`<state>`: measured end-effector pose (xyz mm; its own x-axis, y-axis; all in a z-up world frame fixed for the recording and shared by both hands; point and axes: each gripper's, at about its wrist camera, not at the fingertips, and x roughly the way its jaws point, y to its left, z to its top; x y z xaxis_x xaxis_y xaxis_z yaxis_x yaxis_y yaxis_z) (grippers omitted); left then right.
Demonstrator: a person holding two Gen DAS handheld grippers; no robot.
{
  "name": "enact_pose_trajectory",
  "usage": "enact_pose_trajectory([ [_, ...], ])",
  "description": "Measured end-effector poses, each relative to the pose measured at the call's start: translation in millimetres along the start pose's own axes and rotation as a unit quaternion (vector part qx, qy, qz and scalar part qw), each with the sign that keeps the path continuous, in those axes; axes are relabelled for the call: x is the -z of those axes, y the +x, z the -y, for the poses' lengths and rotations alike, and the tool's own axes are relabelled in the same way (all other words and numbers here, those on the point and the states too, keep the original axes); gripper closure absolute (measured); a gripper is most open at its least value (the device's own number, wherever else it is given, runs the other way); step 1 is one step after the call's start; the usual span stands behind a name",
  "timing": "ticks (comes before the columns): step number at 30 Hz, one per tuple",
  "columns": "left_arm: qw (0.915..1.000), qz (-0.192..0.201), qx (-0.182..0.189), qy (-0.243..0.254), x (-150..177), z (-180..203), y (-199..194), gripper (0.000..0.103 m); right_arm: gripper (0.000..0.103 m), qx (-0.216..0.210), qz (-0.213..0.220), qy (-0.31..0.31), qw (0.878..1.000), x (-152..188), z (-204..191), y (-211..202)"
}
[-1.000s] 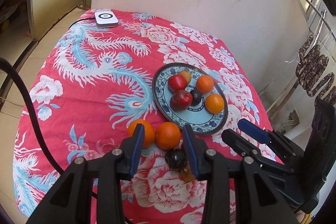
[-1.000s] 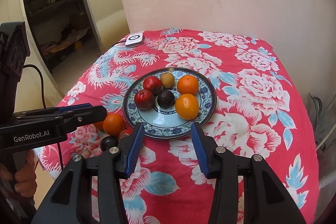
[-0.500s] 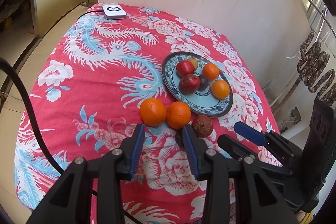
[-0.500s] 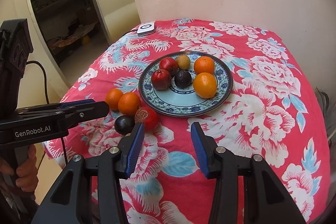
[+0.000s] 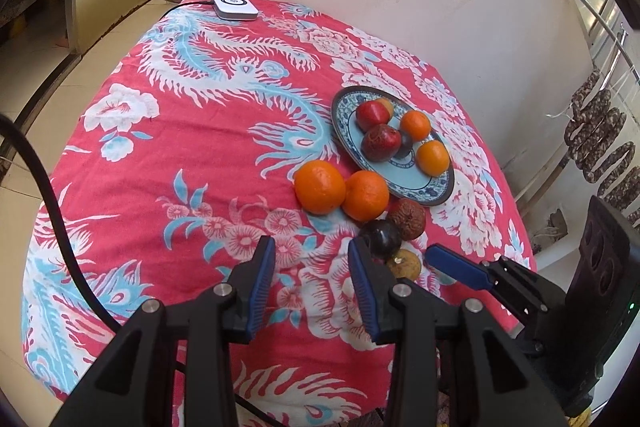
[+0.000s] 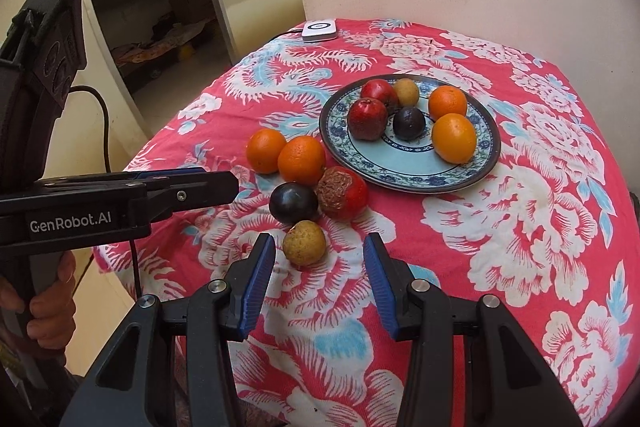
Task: Organize fruits
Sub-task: 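Withdraw both open tools from the plate toward the remaining fruits, then move the right tool onto a yellow-brown round fruit while the left tool reaches an orange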
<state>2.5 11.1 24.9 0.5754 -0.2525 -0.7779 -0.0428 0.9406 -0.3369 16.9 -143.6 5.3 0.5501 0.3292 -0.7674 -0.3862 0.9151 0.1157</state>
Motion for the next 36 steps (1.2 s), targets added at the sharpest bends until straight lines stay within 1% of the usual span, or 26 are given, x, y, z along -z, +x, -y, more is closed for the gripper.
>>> enact_pose_trajectory([
  [3, 1.0, 0.0, 0.002, -0.005, -1, -3, 2, 0.064, 0.056, 0.003, -0.006, -0.009, 1.0, 1, -5, 4],
  [10, 1.0, 0.004, 0.003, 0.003, -8, 1, 11, 0.064, 0.07, 0.019, -0.008, -0.028, 0.999, 1, -9, 7],
  [14, 0.9999, 0.005, 0.001, 0.016, -12, 4, 17, 0.064, 0.07, 0.018, -0.008, -0.03, 0.999, 2, -9, 7],
  [17, 0.9997, 0.008, 0.009, 0.021, -13, 4, 21, 0.064, 0.07, 0.02, -0.007, -0.036, 0.999, 1, -10, 7],
  [27, 0.9991, 0.012, 0.032, 0.025, -18, 3, 27, 0.064, 0.071, 0.025, -0.008, -0.037, 0.999, 1, -11, 8],
  [36, 0.9988, 0.015, 0.038, 0.028, -18, 5, 28, 0.064, 0.071, 0.024, -0.008, -0.032, 0.999, 0, -11, 7],
])
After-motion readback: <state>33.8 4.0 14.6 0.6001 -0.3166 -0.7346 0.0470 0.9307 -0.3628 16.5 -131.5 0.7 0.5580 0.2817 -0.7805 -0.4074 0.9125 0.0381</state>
